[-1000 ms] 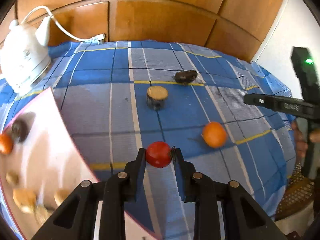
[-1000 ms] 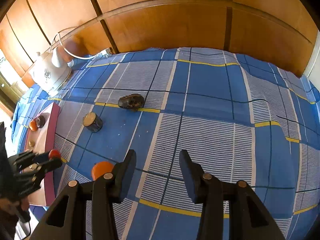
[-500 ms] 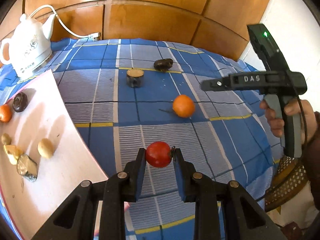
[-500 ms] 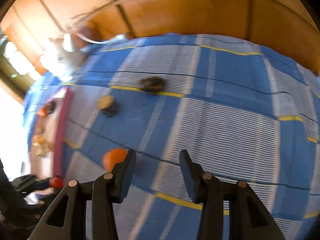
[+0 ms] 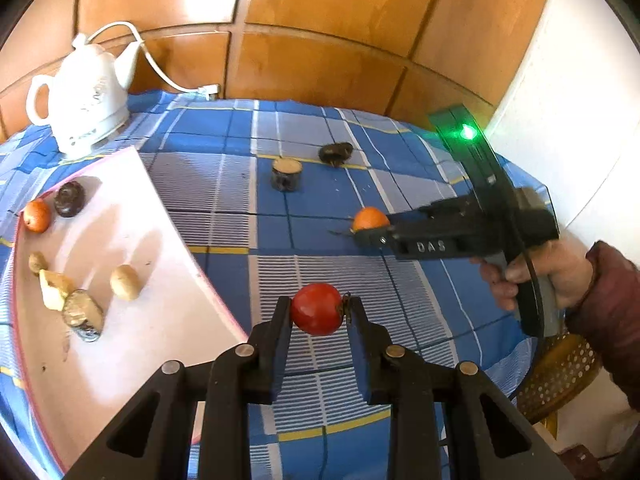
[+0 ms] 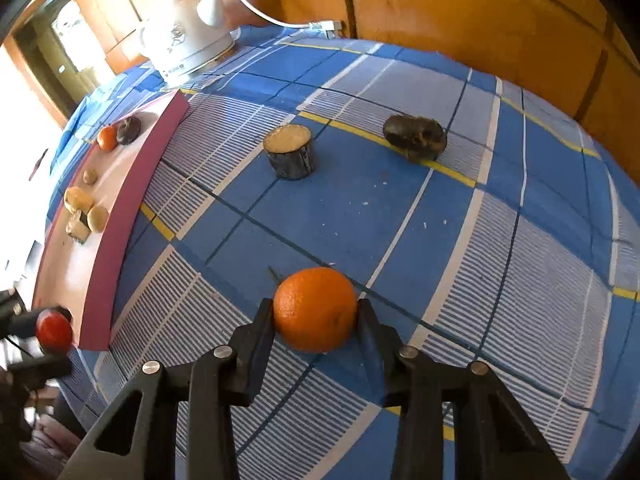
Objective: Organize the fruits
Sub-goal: 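Lift the tomato with the left gripper toward the tray while the right gripper nears the other orange, then carry the tomato over the tray and open the left gripper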
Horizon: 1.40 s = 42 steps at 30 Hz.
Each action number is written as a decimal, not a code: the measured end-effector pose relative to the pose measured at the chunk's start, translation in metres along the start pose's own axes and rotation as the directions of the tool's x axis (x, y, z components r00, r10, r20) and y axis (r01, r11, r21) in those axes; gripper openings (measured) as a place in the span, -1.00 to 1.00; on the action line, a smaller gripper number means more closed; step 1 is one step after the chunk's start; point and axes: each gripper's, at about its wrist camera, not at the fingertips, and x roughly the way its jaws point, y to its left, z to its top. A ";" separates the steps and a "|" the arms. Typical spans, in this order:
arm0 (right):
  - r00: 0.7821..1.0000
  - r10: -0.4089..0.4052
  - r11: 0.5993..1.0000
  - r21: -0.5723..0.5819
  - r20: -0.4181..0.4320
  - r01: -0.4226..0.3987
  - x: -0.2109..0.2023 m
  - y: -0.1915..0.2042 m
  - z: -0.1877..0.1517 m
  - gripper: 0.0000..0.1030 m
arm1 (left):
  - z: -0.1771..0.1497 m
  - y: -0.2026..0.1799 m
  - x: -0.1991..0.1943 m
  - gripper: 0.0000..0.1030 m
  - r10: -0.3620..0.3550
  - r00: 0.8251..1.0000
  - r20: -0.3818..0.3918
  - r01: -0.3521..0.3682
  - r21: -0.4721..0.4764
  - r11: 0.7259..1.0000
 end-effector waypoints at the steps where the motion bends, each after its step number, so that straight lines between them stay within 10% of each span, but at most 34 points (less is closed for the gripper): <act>1: 1.000 -0.004 1.000 -0.002 0.001 0.004 0.000 0.000 0.000 -0.22 | 0.000 0.002 -0.002 -0.46 0.003 1.000 0.003 -0.003 -0.006 1.000; 42: 0.996 -0.084 0.992 -0.090 0.029 0.086 0.004 0.012 -0.002 -0.22 | -0.004 0.048 -0.028 -0.46 0.173 0.984 0.046 -0.161 -0.196 0.967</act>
